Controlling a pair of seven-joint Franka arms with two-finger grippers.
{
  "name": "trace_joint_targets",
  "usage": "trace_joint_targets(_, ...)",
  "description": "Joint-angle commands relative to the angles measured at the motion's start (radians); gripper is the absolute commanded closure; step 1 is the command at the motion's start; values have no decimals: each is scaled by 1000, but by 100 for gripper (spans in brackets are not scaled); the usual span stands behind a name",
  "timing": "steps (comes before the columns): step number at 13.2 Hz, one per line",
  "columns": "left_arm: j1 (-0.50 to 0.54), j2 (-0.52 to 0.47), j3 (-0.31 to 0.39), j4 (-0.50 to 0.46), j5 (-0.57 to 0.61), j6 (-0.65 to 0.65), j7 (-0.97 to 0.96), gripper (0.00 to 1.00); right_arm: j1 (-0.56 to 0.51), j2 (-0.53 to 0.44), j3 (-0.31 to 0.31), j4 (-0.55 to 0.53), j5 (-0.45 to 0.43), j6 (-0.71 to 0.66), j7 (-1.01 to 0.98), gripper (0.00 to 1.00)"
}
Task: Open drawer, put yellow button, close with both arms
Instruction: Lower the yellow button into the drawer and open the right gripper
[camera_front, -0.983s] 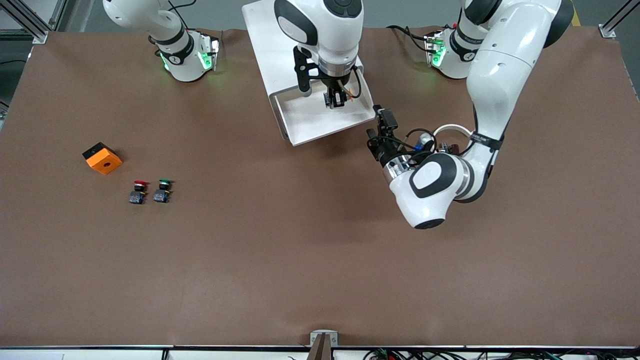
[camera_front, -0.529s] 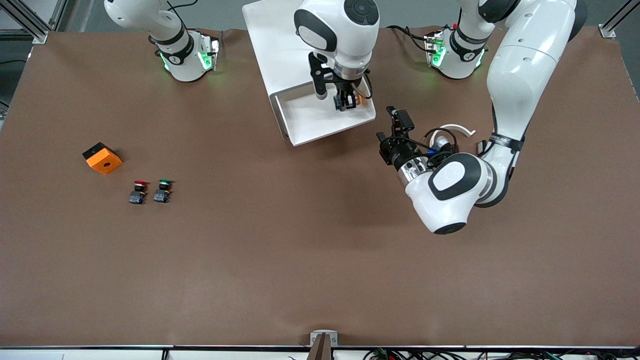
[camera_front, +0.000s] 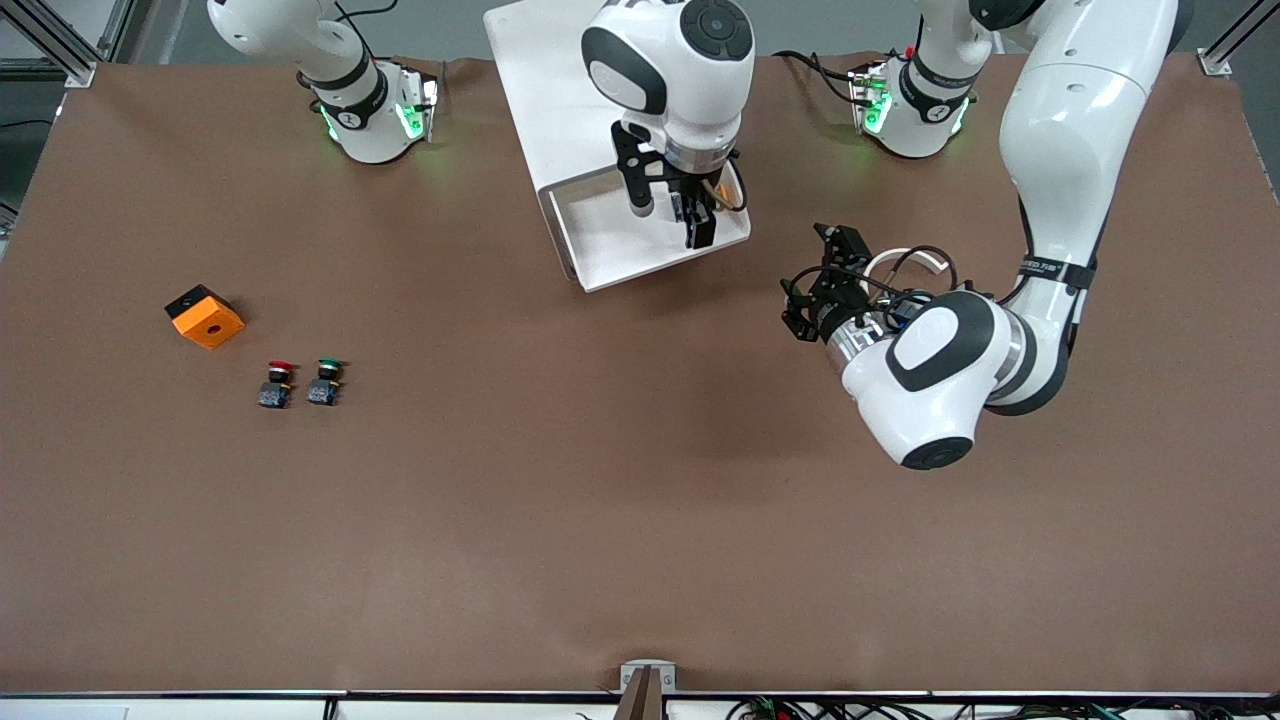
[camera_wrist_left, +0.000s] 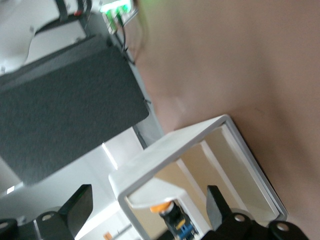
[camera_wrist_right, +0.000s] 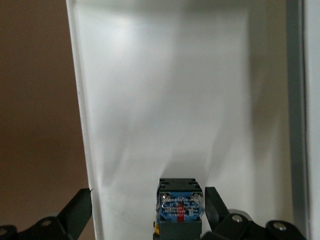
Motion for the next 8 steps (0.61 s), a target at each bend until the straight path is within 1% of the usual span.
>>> trace_joint_targets(1, 10, -34, -25, -6, 91, 39, 146, 0, -63, 7, 11, 112, 3, -127, -135, 0)
trace_joint_targets(3, 11, -47, -56, -8, 181, 100, 245, 0, -127, 1, 20, 163, 8, -210, -261, 0)
trace_joint_targets(4, 11, -51, -61, -9, 212, 138, 291, 0, -158, -26, 19, 172, 20, -240, -350, 0)
trace_joint_targets(8, 25, -71, -61, -16, 303, 232, 469, 0, -303, -88, 19, 172, 31, -337, -709, 0)
